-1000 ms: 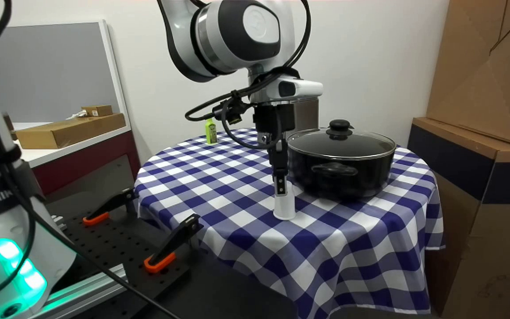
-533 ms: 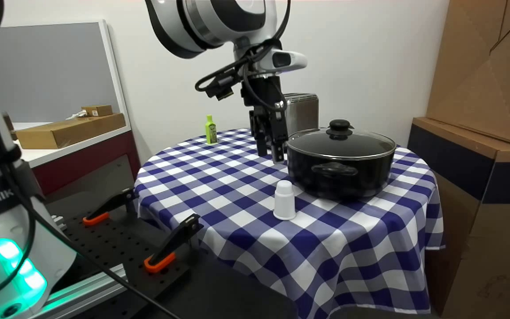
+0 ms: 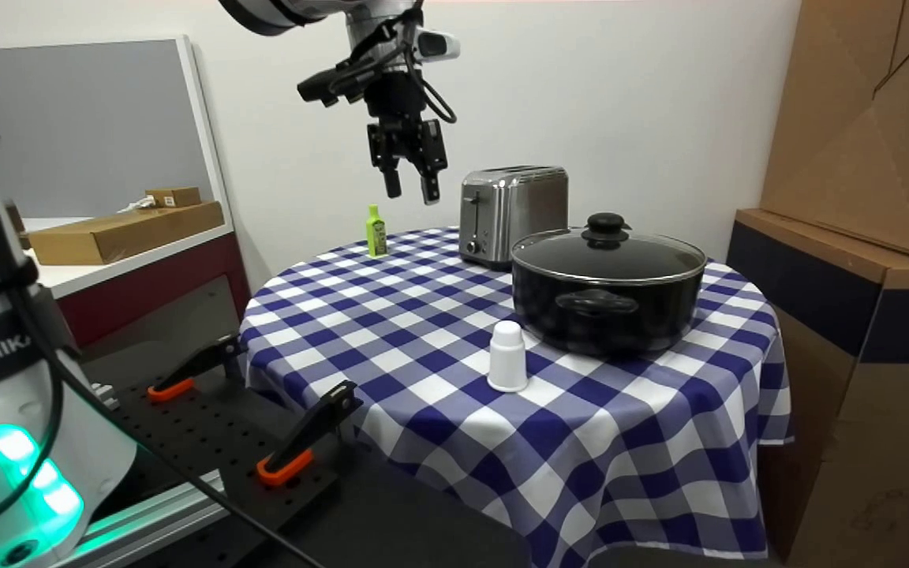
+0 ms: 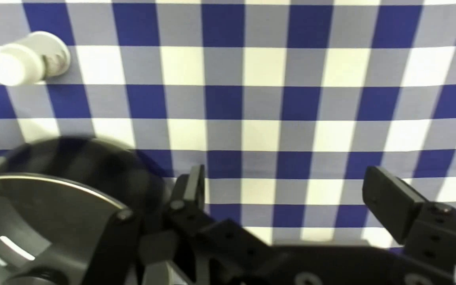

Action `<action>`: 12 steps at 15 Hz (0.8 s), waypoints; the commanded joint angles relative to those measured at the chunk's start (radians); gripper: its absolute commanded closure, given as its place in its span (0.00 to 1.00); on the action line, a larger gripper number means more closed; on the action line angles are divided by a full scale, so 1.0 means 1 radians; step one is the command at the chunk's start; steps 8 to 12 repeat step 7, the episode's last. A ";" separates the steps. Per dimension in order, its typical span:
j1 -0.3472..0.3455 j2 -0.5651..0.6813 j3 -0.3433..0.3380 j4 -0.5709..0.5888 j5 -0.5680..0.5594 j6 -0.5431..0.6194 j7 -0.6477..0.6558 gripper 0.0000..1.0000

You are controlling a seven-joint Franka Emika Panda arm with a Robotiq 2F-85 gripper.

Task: Move the white object to the right

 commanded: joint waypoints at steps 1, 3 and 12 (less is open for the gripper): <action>0.042 -0.040 0.032 0.083 0.182 -0.158 -0.169 0.00; 0.035 -0.044 0.036 0.138 0.197 -0.280 -0.202 0.00; 0.021 -0.037 0.053 0.132 0.171 -0.255 -0.169 0.00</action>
